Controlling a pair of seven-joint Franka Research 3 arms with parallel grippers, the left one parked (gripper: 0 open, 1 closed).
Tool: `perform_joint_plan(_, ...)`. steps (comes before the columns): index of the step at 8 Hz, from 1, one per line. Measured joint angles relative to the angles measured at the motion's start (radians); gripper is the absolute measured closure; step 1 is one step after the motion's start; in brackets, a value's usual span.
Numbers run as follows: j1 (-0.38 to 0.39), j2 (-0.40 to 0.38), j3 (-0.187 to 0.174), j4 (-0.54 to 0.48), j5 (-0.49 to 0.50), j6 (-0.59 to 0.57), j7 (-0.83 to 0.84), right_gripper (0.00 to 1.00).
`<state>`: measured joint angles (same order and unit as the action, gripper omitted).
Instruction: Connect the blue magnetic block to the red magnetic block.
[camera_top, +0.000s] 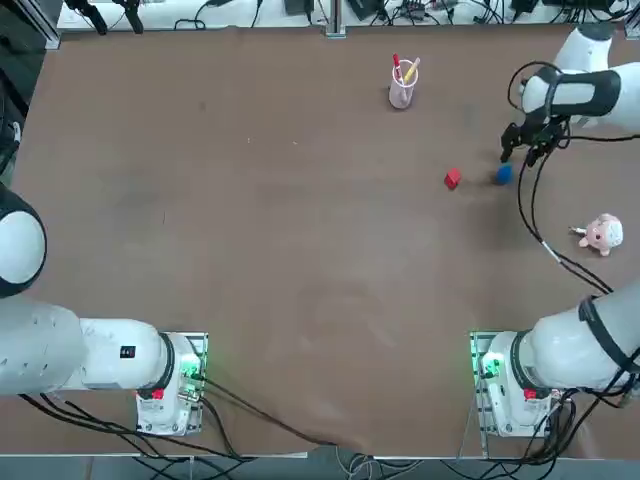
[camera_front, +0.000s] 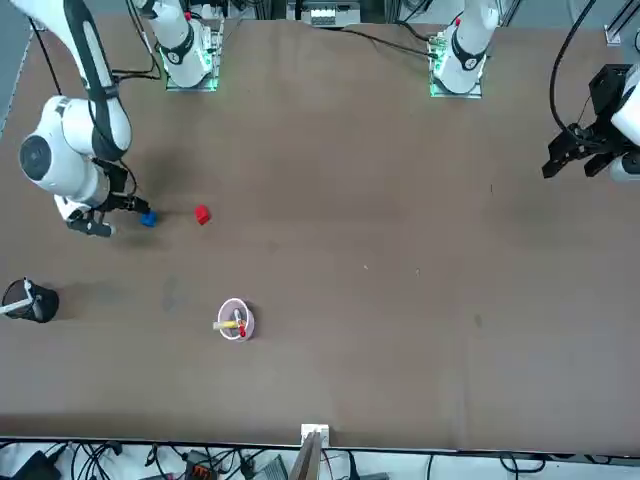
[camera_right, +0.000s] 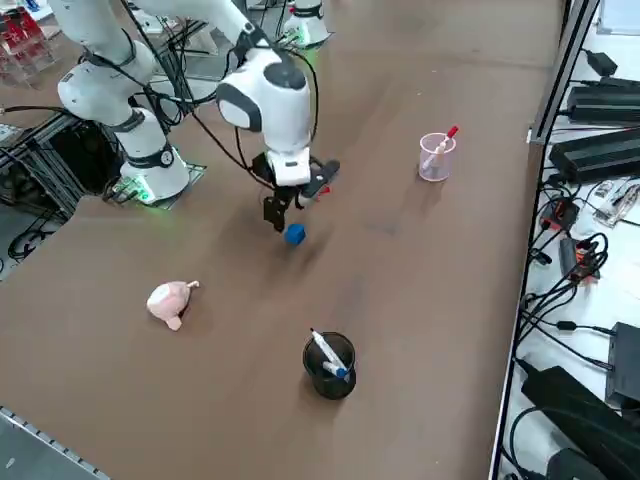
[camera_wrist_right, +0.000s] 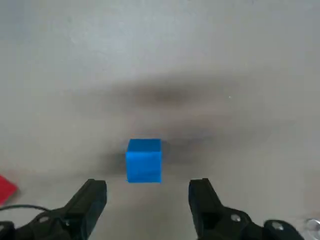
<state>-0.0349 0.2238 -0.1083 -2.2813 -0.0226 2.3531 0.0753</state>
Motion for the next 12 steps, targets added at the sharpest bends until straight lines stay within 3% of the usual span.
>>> perform_joint_plan(5,0.000,0.068,0.000,-0.001,0.000,0.070,0.007,0.01)
perform_joint_plan(8,0.000,0.094,0.001,-0.001,0.000,0.092,0.008,0.07)
perform_joint_plan(9,0.000,0.099,0.002,-0.001,0.000,0.097,0.008,0.14)
perform_joint_plan(10,0.000,0.102,0.003,-0.001,0.000,0.099,0.008,0.38)
perform_joint_plan(11,0.000,0.100,0.003,0.000,0.000,0.100,0.008,0.53)
perform_joint_plan(12,0.001,0.100,0.006,0.000,0.000,0.103,0.008,0.53)
